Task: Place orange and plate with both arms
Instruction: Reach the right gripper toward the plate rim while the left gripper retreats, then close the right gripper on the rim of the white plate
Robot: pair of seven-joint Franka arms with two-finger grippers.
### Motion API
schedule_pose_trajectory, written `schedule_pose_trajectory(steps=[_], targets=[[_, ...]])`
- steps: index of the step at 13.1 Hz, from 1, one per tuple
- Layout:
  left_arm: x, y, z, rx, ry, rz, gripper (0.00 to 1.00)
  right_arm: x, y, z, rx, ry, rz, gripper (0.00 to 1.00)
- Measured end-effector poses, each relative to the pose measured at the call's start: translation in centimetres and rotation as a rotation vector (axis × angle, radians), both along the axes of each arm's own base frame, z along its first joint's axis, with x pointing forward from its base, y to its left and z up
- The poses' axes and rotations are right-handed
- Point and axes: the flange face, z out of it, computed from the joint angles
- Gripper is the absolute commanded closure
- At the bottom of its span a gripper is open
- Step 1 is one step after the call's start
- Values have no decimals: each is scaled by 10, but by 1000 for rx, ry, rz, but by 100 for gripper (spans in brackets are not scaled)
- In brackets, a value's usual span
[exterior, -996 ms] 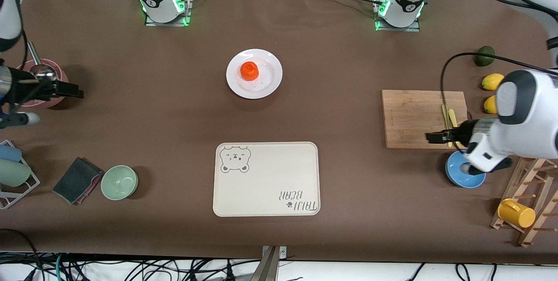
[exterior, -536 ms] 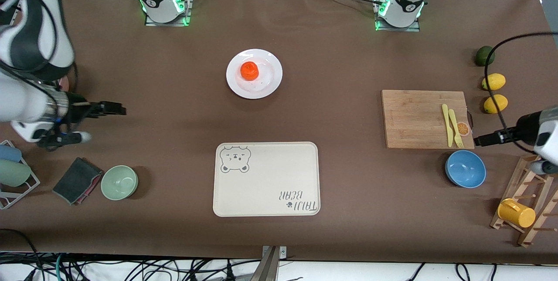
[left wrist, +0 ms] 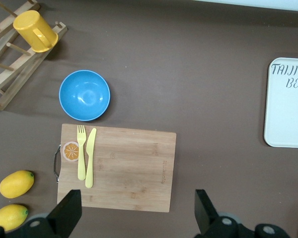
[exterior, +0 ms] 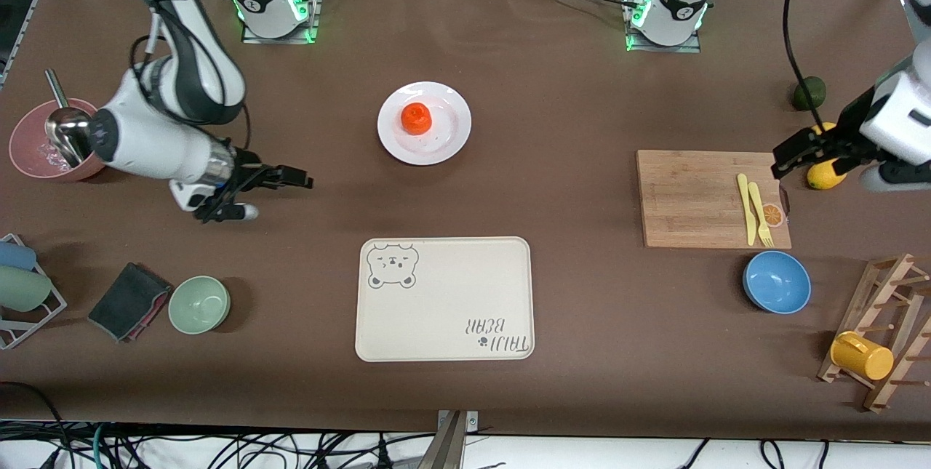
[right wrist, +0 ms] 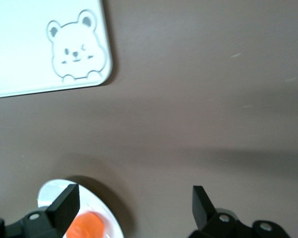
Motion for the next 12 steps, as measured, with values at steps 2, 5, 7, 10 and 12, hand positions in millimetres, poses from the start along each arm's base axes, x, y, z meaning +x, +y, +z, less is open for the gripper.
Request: schedule_pose_trajectory(steps=[2, 5, 7, 10, 12], targets=[[-7, 4, 0, 0, 30, 5, 0, -30, 21, -29, 85, -20, -2, 0], [-14, 9, -6, 1, 98, 11, 0, -69, 22, -58, 225, -21, -13, 0], [-16, 11, -7, 2, 113, 3, 0, -95, 28, -66, 283, -47, -13, 0], [-20, 10, -4, 3, 121, -35, 0, -144, 45, -84, 335, -105, -37, 0], [-21, 13, -4, 24, 133, -90, 0, -174, 50, -99, 369, -141, -53, 2]])
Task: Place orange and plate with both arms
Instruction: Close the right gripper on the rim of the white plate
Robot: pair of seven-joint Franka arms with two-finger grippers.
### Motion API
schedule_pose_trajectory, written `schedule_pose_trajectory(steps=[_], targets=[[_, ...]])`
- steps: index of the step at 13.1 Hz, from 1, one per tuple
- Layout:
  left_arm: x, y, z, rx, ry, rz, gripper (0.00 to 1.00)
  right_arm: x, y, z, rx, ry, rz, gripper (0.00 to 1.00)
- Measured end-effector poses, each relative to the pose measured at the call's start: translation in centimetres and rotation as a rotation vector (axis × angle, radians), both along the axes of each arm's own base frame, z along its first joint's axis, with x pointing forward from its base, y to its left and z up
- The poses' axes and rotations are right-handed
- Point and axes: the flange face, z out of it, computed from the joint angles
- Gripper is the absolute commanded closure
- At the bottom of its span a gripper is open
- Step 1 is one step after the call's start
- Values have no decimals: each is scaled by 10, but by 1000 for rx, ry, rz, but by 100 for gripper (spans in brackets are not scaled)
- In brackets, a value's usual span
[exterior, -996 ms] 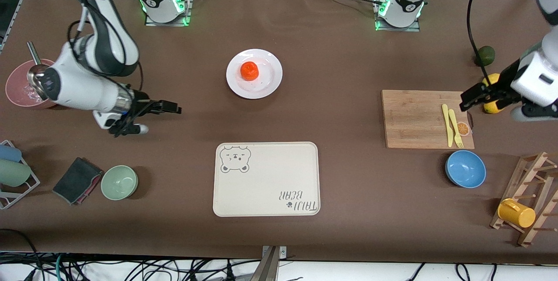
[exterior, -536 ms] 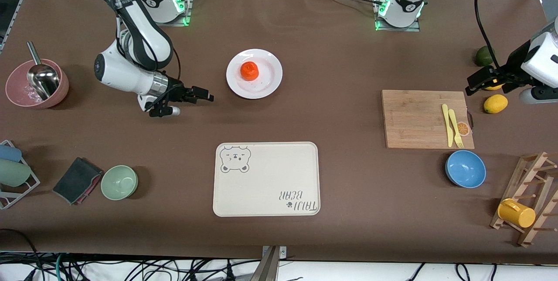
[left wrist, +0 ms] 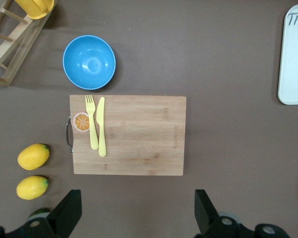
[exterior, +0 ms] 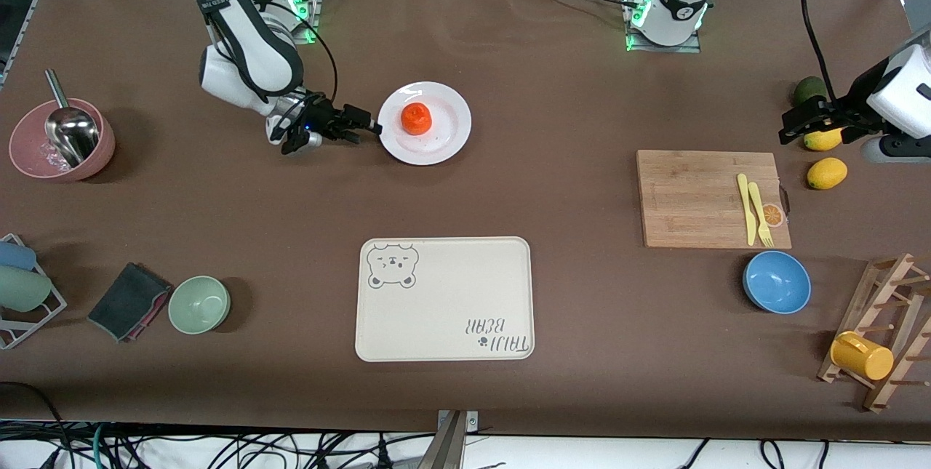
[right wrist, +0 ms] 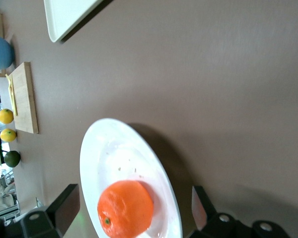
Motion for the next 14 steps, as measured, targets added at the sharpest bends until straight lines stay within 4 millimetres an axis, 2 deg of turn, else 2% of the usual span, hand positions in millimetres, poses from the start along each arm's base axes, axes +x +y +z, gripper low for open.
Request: schedule_pose_trajectory(steps=[3, 4, 6, 8, 12, 14], targets=[[0, 1, 0, 2, 1, -26, 0, -20, -2, -10, -14, -13, -11, 9], [0, 1, 0, 2, 1, -30, 0, -22, -1, -11, -20, -11, -12, 15], [0, -2, -2, 14, 10, -42, 0, -27, 1, -14, -9, -24, -32, 36], [-1, -6, -3, 55, 22, -60, 0, -38, 3, -23, 6, -71, -43, 48], [-1, -10, -4, 60, 25, -69, 0, -49, 3, -40, 7, -72, -41, 49], [-1, -10, -4, 60, 25, -69, 0, -58, 7, -48, 14, -97, -60, 56]])
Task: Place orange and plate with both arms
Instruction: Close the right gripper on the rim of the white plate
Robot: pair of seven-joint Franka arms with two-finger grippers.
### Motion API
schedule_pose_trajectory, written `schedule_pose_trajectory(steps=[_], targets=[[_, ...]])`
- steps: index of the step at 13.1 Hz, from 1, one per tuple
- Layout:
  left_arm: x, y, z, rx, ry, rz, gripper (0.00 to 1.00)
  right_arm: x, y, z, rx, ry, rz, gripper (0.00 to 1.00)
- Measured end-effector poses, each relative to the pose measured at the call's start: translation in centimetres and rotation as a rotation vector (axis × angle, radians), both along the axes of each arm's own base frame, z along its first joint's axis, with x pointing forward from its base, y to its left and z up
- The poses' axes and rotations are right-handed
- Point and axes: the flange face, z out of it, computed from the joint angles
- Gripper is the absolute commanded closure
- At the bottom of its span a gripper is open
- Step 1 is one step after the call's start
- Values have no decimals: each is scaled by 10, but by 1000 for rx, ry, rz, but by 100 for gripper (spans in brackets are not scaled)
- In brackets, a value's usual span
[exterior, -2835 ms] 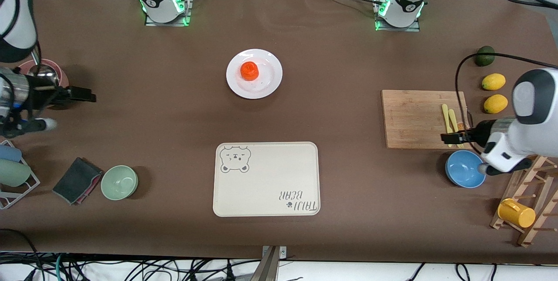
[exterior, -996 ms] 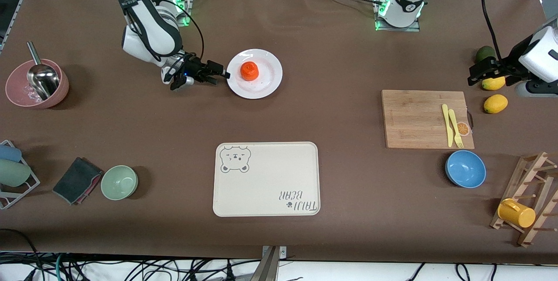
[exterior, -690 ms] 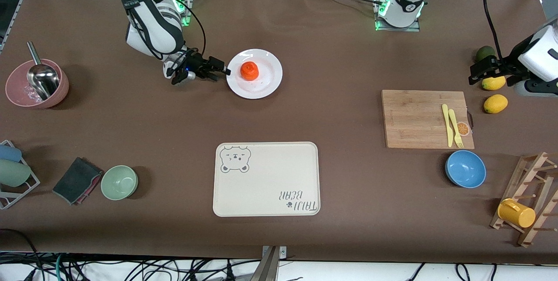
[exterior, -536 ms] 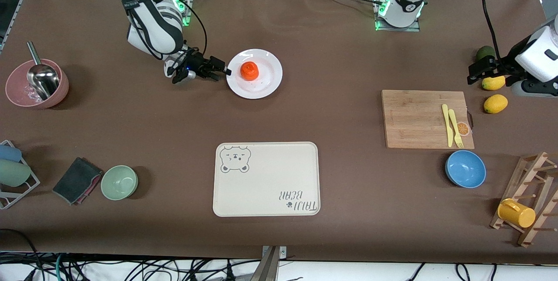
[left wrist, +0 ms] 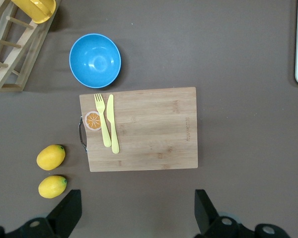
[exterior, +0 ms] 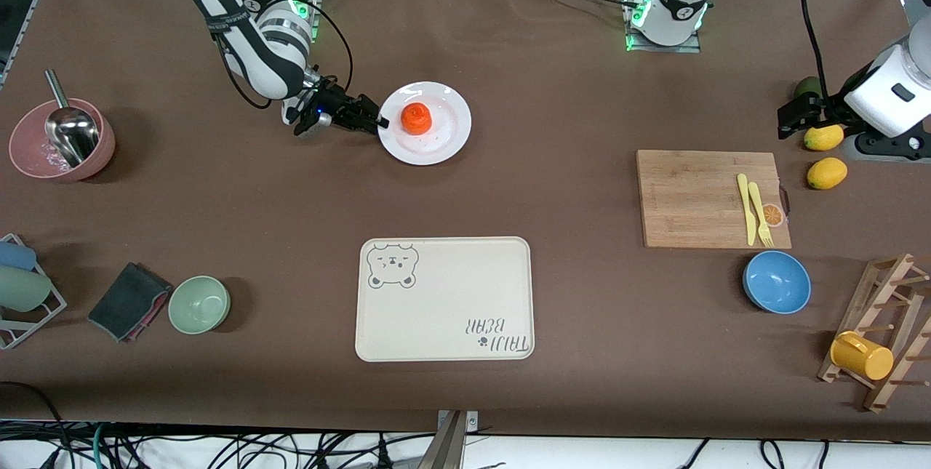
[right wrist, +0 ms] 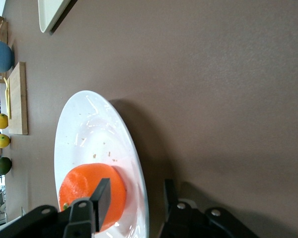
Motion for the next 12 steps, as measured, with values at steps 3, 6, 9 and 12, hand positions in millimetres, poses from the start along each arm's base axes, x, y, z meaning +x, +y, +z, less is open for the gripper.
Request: schedule_pose_trajectory(steps=[3, 6, 9, 12], targets=[[0, 1, 0, 0, 0, 2, 0, -11, 6, -11, -3, -38, 0, 66], [0, 2, 0, 0, 1, 3, 0, -10, 7, -11, -1, -41, 0, 81], [1, 0, -1, 0, 3, 1, 0, -10, 7, -11, -1, -43, 1, 93], [3, -1, -7, 1, 12, -1, 0, -8, 10, -9, 19, -51, 3, 100]])
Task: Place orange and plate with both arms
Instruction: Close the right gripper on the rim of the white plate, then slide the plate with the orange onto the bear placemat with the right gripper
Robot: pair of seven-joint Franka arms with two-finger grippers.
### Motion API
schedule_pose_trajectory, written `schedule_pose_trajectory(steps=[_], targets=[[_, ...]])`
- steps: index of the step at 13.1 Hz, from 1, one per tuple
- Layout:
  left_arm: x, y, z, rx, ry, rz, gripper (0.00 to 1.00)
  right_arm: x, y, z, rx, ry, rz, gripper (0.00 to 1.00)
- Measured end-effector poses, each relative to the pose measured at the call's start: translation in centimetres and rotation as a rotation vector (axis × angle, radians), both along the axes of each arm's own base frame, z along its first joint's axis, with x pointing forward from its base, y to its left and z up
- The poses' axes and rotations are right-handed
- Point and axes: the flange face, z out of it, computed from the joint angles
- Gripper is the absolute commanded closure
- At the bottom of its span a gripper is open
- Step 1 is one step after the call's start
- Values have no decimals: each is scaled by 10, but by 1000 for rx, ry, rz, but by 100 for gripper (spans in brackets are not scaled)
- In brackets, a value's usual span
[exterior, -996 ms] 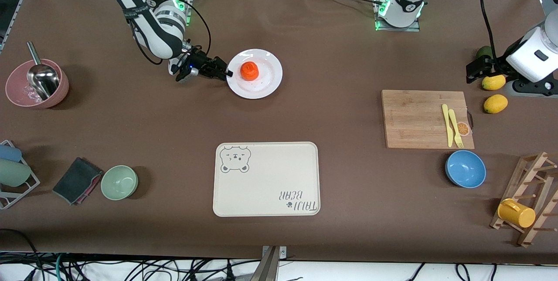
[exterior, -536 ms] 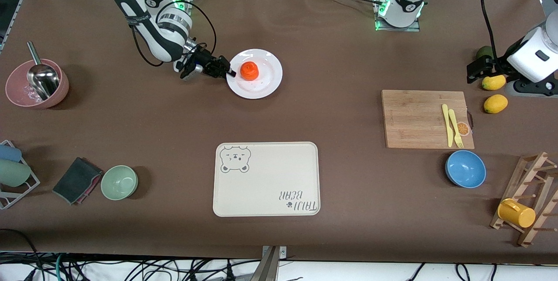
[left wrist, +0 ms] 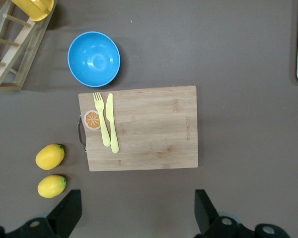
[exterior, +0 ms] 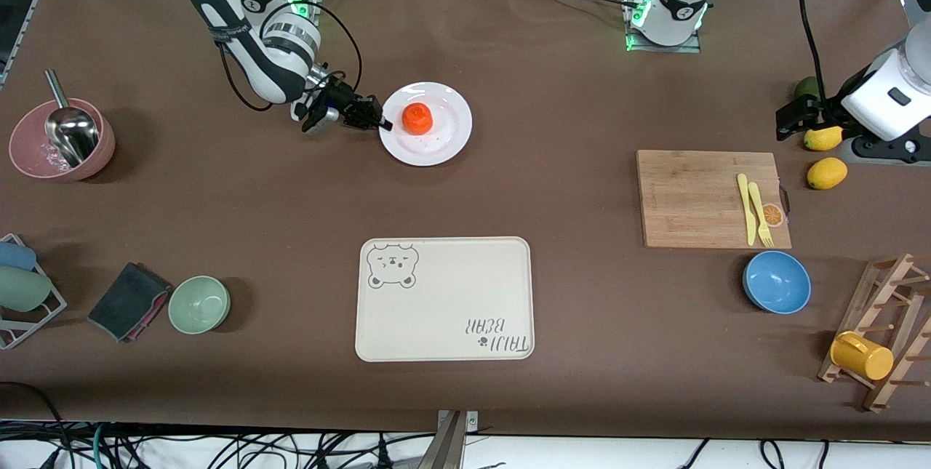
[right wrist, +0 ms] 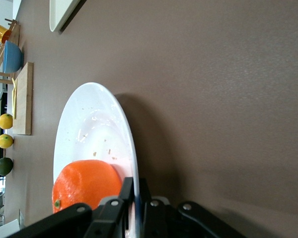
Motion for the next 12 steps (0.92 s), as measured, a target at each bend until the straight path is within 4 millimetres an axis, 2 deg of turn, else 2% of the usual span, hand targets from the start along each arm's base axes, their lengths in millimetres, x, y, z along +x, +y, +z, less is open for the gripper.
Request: schedule_pose_trajectory(steps=[4, 6, 8, 12], targets=[[0, 0, -2, 0, 7, 0, 0, 2, 1, 1, 6, -4, 0, 100], [1, -1, -3, 1, 11, -1, 0, 9, 5, 4, 16, -12, -12, 100], [2, -2, -6, 1, 17, -2, 0, 28, 11, 14, 27, -1, -64, 100], [3, -3, -10, 2, 23, -4, 0, 95, 29, 48, 59, 52, -133, 100]])
